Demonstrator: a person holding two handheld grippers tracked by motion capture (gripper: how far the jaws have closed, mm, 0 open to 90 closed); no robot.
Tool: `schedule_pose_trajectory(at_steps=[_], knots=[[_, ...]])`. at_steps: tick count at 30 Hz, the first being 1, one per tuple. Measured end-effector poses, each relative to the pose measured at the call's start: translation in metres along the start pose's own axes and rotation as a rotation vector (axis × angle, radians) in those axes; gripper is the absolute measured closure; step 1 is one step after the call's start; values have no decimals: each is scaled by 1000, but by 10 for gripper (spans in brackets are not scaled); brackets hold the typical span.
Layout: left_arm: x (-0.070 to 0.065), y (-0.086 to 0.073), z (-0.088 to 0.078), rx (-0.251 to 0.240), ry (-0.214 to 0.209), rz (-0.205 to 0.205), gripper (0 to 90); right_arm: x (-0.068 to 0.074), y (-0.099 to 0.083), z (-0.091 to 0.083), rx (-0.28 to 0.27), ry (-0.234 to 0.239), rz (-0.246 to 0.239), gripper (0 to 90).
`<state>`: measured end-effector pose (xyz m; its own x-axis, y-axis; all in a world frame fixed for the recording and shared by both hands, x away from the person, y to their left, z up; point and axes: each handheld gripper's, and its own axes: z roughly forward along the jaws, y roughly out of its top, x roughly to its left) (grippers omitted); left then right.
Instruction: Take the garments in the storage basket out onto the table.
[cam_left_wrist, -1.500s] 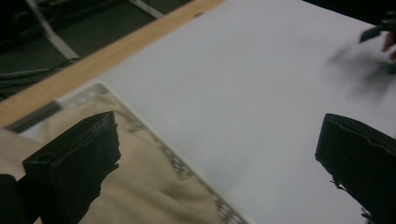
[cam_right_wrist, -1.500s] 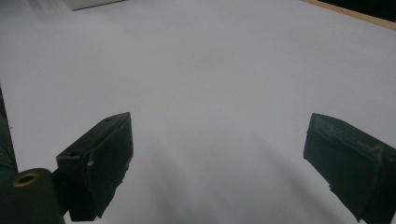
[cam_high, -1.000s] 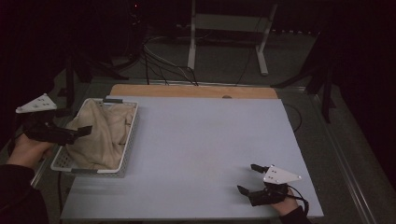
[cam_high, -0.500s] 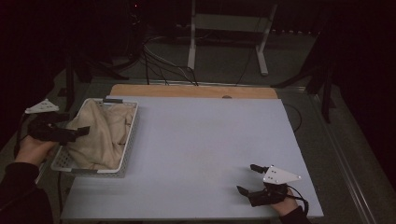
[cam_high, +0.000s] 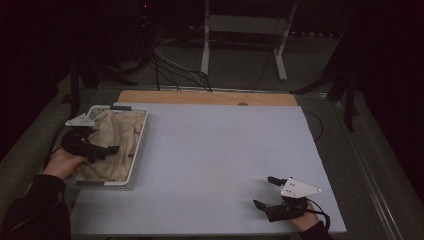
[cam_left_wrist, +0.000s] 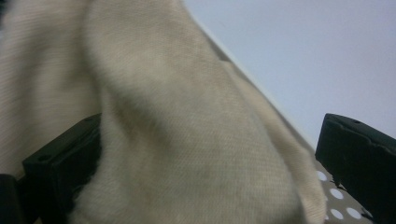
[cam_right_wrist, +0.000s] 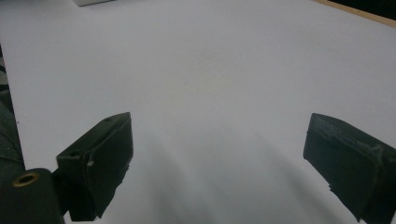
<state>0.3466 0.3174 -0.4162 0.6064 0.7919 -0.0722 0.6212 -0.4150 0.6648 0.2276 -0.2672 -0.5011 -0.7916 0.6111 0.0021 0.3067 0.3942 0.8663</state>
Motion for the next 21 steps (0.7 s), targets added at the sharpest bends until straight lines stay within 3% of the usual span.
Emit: schedule_pose_trajectory(at_steps=[3, 6, 10, 13, 14, 17, 21], knots=[[-8, 4, 13, 36, 30, 24, 1, 0, 0, 0, 0, 0, -2, 86], [-14, 7, 28, 94, 106, 55, 1, 1, 0, 0, 4, 0, -3, 86], [-21, 9, 45, 148, 176, 100, 0, 1, 0, 0, 8, -2, -7, 85], [-18, 8, 51, 166, 217, 95, 1, 1, -1, 0, 12, -4, -10, 86], [-17, 7, 53, 182, 248, 94, 1, 1, -1, 0, 12, -5, -11, 86], [-16, 3, 60, 244, 322, 134, 1, 1, -1, -1, 13, -5, -13, 86], [-11, 0, 64, 284, 350, 115, 2, 1, -1, 0, 16, -3, -13, 86]])
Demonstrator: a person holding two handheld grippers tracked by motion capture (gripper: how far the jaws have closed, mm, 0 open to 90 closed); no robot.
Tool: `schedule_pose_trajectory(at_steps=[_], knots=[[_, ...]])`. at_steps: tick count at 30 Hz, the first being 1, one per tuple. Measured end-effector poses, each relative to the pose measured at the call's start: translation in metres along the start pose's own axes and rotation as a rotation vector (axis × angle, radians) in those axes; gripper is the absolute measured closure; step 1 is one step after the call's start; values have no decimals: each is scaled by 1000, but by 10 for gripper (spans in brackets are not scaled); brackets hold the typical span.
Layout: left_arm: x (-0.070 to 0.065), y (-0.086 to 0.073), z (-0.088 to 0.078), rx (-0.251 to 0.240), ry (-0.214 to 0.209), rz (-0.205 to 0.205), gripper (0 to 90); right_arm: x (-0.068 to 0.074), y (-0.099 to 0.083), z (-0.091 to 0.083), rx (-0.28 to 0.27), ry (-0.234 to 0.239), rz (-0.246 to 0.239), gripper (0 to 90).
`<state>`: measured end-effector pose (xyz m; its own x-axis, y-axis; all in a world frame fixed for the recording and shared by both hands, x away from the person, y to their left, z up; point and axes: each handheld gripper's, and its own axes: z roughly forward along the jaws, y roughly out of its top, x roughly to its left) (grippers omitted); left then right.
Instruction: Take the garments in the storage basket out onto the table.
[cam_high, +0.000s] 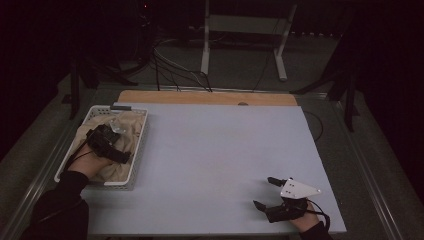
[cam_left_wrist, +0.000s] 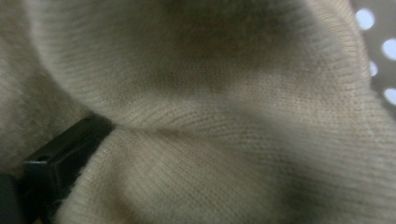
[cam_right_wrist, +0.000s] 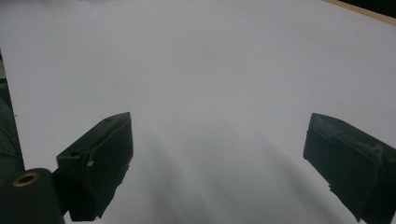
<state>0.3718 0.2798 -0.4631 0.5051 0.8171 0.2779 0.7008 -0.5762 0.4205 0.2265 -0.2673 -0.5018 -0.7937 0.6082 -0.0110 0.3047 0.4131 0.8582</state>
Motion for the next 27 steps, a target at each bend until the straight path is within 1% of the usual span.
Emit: schedule_pose_trajectory(at_steps=[1, 2, 3, 5, 6, 7, 8, 9, 10, 12, 13, 14, 15, 17, 18, 19, 20, 21, 22, 23, 27], knots=[[0, 0, 1, 12, 11, -3, 2, 0, 0, 0, 1, 0, -1, 86], [0, 0, 2, 22, 12, 4, 2, 0, 0, 0, 0, -1, -1, 86], [-1, 0, 3, 29, 25, 9, 4, 0, 0, 0, 0, 0, 0, 86], [-3, 1, 3, 40, 38, 19, 36, 0, 0, 0, 0, -1, -1, 86], [-3, 1, 2, 45, 55, 24, 55, 0, 0, 0, 0, -2, 0, 86], [-4, 1, 1, 45, 66, 35, 118, 0, 0, 0, 1, -2, 1, 86], [-5, 1, -1, 34, 56, 46, 224, 0, 0, 0, 1, -2, 0, 86], [-4, -1, -5, 24, 46, 45, 331, 0, 0, 0, 1, -4, -1, 86], [-2, -2, -9, 8, 31, 33, 472, 0, 0, 0, 0, -3, 1, 87], [4, -6, -17, -39, 3, 10, 588, 0, 0, 0, 1, -7, 1, 87], [7, -9, -21, -74, -17, -9, 620, -1, 0, 0, 1, -7, 1, 87], [11, -12, -26, -103, -38, -28, 633, 0, 0, 0, 0, -9, 3, 87], [14, -16, -30, -139, -46, -52, 637, 0, 0, 0, 0, -10, 4, 87], [20, -23, -38, -206, -81, -96, 647, -1, 0, 0, -1, -10, 6, 87], [23, -26, -42, -238, -80, -106, 657, -1, 0, 0, -2, -11, 6, 87], [25, -29, -46, -267, -95, -116, 661, -1, 0, 0, -3, -12, 7, 87], [25, -29, -46, -267, -95, -116, 663, -1, 0, 0, -3, -12, 7, 87], [28, -33, -53, -318, -102, -139, 663, -1, 0, 0, -2, -13, 10, 87], [29, -35, -56, -338, -107, -148, 670, -1, 0, 0, -2, -14, 14, 87], [31, -37, -60, -363, -120, -162, 672, -1, 0, 0, -4, -14, 14, 87], [39, -41, -74, -444, -138, -212, 680, -2, 0, 0, -8, -19, 18, 87]])
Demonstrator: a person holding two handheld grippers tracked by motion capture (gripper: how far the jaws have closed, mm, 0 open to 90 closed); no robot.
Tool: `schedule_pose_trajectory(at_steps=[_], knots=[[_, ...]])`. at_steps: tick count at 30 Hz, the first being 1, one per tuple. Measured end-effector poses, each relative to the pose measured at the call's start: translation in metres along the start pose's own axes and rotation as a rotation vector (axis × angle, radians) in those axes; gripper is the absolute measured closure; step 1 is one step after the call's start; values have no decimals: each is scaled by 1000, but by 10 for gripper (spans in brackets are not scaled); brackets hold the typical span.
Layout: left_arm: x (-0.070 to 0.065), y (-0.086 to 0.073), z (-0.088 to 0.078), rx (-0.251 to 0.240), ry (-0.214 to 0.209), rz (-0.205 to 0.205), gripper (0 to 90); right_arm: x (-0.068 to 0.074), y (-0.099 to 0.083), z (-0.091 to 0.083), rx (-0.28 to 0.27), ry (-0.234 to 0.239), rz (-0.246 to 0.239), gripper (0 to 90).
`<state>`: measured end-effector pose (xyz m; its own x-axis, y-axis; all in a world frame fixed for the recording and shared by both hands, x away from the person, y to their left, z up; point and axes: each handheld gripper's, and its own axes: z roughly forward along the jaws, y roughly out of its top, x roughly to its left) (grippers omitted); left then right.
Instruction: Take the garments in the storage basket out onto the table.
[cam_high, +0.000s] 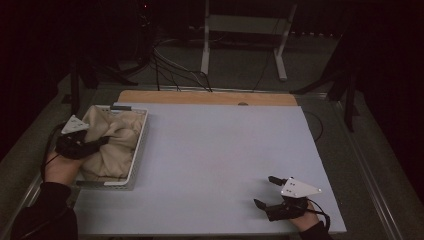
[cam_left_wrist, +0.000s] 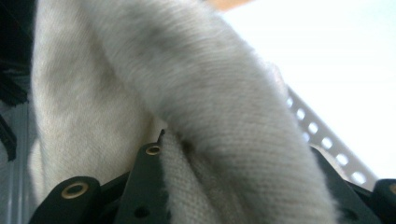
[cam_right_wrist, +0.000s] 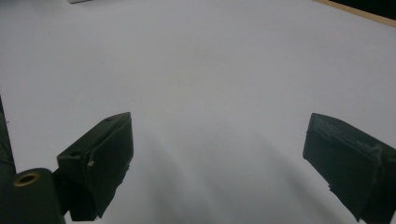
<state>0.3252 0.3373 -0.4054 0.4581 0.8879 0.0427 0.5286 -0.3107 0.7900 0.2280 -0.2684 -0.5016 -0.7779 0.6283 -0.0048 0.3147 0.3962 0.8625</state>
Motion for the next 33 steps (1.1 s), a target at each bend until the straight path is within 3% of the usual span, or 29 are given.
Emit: schedule_pose_trajectory(at_steps=[6, 12, 21, 33], knots=[[5, 8, -17, -64, 8, -24, 698, 0, 0, 0, -3, -2, 3, 88], [7, 18, -29, -130, -13, -47, 707, -1, 0, -1, -8, -1, 8, 88], [12, 40, -59, -275, -24, -80, 713, -1, 0, -1, -13, -5, 5, 88], [14, 62, -88, -372, -30, -96, 715, -1, 1, 0, -14, 5, 13, 101]])
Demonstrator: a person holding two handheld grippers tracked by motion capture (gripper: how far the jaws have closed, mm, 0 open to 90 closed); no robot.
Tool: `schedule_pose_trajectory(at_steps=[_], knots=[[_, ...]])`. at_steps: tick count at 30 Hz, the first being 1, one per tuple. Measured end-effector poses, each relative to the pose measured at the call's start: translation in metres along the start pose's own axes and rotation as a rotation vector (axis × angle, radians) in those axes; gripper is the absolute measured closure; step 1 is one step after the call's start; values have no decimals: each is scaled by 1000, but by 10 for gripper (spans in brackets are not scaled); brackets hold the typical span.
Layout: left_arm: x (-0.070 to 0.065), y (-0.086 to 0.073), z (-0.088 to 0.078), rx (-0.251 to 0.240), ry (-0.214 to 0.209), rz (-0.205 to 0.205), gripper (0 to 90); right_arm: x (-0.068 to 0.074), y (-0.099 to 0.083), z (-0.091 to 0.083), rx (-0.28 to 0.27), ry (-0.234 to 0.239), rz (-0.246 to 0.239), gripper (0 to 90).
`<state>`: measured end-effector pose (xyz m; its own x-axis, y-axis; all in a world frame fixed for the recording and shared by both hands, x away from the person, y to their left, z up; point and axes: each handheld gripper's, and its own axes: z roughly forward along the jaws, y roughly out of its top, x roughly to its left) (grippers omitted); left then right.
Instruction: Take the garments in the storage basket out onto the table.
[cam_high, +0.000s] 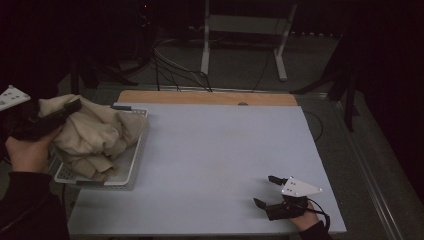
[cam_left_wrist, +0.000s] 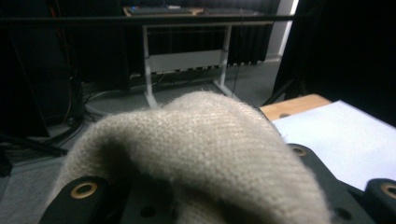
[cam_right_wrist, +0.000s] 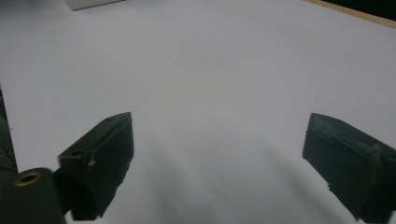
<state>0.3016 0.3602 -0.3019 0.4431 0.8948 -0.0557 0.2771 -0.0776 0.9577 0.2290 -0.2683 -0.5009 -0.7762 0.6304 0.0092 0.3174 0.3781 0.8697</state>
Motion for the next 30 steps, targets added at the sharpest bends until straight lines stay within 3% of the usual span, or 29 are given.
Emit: schedule_pose_trajectory(at_steps=[17, 25, 30], knots=[[-10, 53, -24, -154, -26, 10, 715, 0, 0, 1, 2, 4, 1, 108], [-27, 79, -24, -225, -95, 19, 715, 0, 0, 1, 5, 5, -1, 109], [-40, 89, -15, -239, -155, 22, 714, 0, 0, 1, 3, 6, -2, 108]])
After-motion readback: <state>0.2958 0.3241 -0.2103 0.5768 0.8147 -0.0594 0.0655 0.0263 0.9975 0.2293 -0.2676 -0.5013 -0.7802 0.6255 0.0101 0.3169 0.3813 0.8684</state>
